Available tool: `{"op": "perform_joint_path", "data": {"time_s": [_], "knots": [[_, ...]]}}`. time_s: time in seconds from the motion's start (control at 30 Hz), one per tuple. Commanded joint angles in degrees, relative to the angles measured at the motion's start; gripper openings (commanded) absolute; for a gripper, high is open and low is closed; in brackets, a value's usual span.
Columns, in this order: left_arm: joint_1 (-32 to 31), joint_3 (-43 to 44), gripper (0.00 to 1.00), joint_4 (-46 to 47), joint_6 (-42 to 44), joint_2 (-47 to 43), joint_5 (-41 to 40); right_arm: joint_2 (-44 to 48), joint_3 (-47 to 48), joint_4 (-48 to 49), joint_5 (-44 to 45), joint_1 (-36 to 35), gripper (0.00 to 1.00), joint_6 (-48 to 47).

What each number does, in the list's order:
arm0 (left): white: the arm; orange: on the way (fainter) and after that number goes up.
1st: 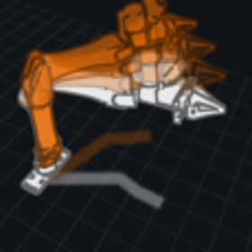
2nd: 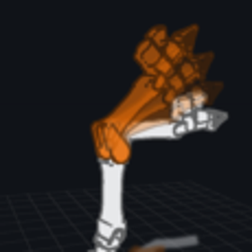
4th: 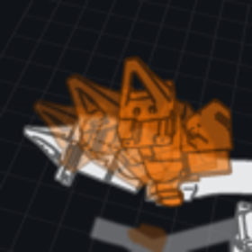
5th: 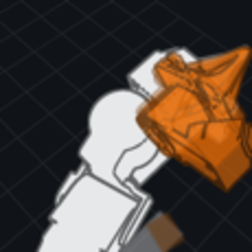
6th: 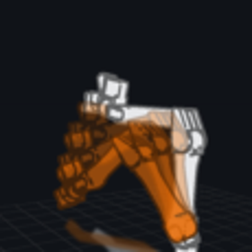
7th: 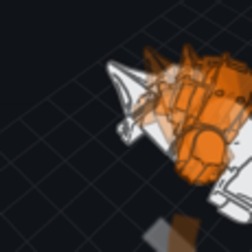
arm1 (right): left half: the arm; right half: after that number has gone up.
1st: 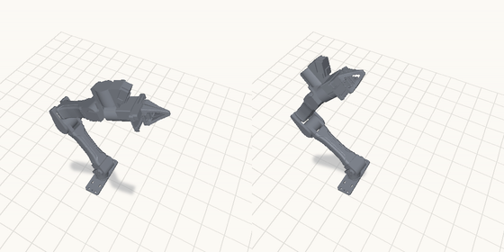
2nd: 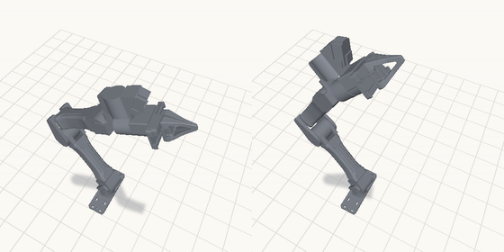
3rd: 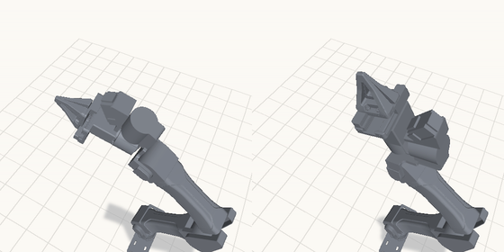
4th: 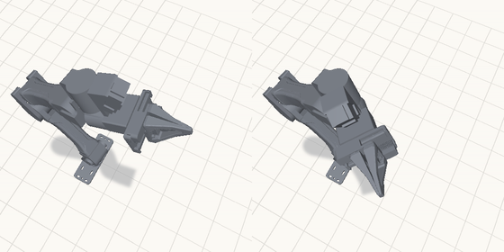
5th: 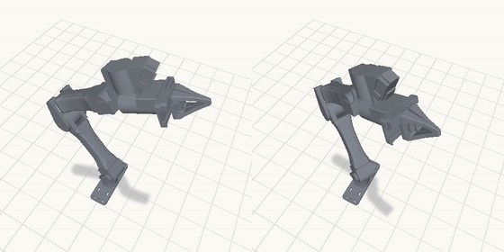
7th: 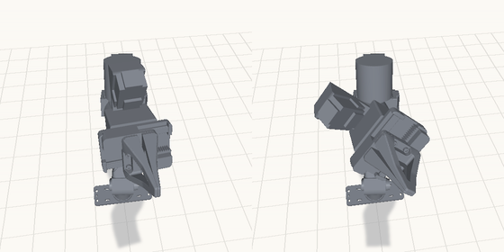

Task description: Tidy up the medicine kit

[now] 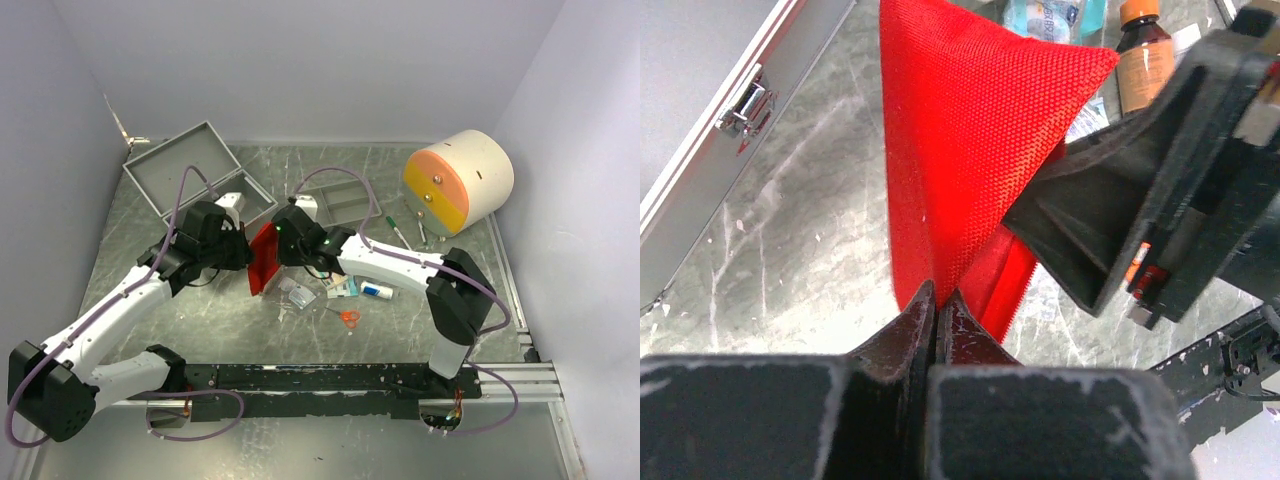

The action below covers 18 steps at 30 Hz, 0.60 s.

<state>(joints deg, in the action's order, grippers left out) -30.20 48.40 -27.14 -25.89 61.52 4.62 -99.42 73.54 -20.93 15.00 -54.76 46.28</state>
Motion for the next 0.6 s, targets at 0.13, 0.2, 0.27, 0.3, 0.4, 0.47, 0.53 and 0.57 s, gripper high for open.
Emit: {"op": "perform_joint_path", "data": {"time_s": [0.13,0.2,0.27,0.3,0.4,0.47,0.53,0.57], "knots": [[-0.04,2.10,0.07,-0.60,-0.16,0.62,1.74,-3.74,2.34,2.18,-1.87,-0.26,0.36,0.12],[0.00,2.47,0.07,-1.68,-0.03,0.91,-0.33,-4.38,3.22,-0.41,0.27,-0.26,0.31,0.00],[-0.03,2.86,0.07,-3.00,0.17,1.12,-3.05,-4.64,3.98,-3.40,3.62,-0.53,0.25,0.19],[-0.04,3.15,0.07,-3.48,0.41,1.22,-4.01,-4.58,4.15,-4.61,4.88,-0.52,0.23,0.21],[-0.04,3.54,0.07,-3.92,0.70,1.85,-4.86,-3.98,3.92,-6.05,6.36,-0.54,0.20,-0.10],[-0.04,3.57,0.07,-3.67,0.84,2.25,-3.88,-3.92,3.94,-5.91,5.47,-0.52,0.20,-0.91],[0.03,3.47,0.07,-3.29,0.73,2.50,-3.25,-3.90,5.03,-6.81,5.51,-0.43,0.19,-1.80],[-0.03,3.54,0.07,-3.42,0.69,2.59,-3.54,-3.66,5.57,-7.08,5.39,-0.50,0.21,-2.15]]}}
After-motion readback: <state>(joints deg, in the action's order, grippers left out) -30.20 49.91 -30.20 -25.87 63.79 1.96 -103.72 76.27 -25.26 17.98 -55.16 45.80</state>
